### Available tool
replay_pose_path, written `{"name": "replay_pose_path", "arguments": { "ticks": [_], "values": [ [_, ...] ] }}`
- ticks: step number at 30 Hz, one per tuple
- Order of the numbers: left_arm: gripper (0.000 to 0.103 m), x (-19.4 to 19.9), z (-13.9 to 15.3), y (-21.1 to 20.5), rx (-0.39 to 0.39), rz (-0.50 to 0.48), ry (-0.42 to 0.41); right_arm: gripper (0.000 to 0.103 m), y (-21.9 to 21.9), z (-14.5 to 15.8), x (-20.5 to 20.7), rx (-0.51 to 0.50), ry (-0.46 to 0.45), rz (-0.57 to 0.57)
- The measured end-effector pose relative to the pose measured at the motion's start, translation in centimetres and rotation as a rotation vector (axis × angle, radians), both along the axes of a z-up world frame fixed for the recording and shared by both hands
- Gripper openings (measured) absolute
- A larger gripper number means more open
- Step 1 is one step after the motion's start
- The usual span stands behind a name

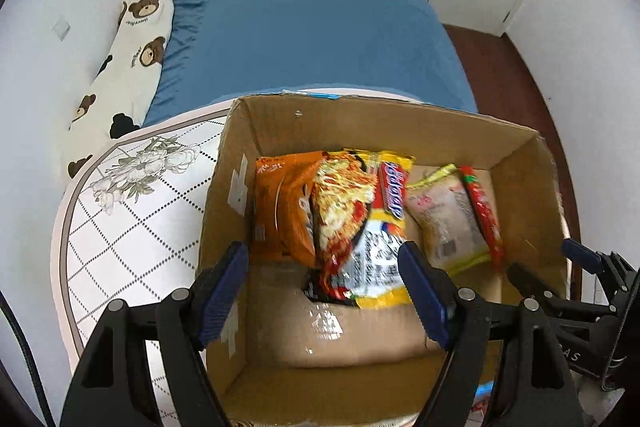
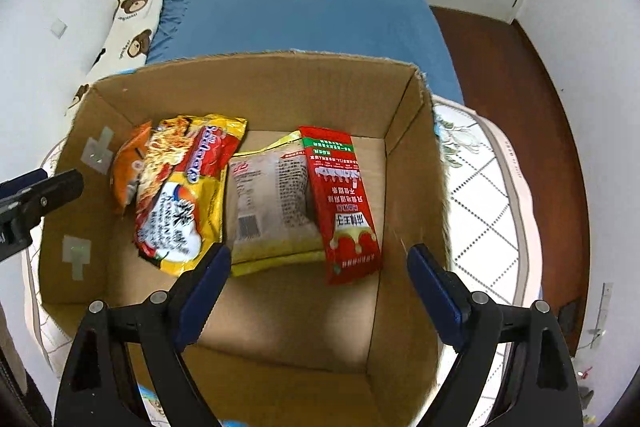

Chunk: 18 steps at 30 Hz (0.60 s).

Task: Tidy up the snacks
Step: 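Carry orange packet with left tool while right tool carries red sachet into the box, then withdraw both tools from the box back toward the snacks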

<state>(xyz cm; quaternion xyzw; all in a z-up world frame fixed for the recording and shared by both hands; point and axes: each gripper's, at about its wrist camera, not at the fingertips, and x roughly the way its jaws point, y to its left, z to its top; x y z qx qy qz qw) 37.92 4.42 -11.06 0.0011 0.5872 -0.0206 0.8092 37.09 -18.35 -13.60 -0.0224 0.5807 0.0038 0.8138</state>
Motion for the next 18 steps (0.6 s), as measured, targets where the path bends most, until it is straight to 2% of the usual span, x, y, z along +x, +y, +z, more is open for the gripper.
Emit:
{"name": "replay_pose_path", "arguments": {
  "ticks": [9, 18],
  "values": [
    [0.076, -6.7, 5.0, -0.1, -0.024, -0.031, -0.137, 0.092, 1.8, 6.0, -5.9, -0.009, -0.138, 0.018],
    [0.076, -12.9, 8.4, -0.2, -0.037, -0.065, -0.203, 0.092, 3.6, 10.5, -12.3, 0.014, -0.232, 0.024]
  ]
}}
